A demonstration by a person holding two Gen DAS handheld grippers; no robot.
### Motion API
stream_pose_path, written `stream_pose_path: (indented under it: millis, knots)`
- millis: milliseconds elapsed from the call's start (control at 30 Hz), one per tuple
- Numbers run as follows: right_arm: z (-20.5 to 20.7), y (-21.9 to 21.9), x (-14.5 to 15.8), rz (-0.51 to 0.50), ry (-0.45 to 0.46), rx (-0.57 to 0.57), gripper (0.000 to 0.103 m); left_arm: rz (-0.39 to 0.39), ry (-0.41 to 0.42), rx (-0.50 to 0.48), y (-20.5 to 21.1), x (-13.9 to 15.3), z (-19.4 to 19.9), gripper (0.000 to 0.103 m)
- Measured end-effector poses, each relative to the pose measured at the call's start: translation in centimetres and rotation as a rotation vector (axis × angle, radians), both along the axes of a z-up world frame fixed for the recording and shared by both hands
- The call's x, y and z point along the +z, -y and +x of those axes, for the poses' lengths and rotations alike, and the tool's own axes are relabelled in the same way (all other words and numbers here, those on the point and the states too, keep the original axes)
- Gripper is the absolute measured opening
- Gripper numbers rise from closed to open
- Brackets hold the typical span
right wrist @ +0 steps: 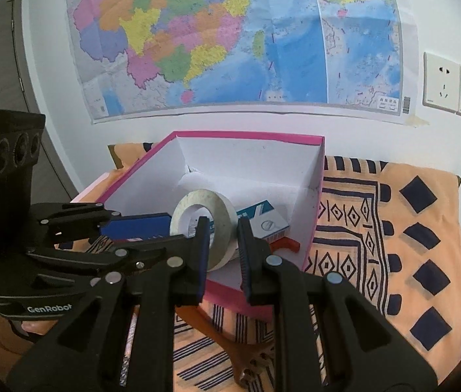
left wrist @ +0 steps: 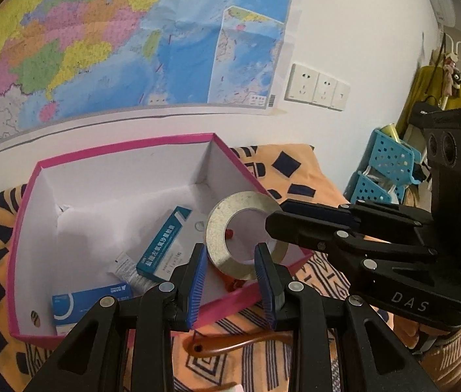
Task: Organize rigid objects
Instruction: 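Carry the tape roll into the magenta shoebox and open the right gripper, then move the right gripper back to the pile over the brown wooden rake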
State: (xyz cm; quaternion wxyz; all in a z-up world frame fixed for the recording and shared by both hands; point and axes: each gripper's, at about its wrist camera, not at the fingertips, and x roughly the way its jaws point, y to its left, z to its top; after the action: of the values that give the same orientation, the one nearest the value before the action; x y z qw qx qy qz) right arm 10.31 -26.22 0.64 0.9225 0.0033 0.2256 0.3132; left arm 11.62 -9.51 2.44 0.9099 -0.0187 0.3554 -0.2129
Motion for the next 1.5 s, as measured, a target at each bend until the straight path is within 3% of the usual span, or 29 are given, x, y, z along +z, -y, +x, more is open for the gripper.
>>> stream_pose_path:
  millis: [1500]
  knots:
    - [3.7, 0.3, -2.8, -0.048, -0.127, -0.042, 0.019, -0.044, -0.18, 0.009, 0.7, -4.3, 4.9, 0.028]
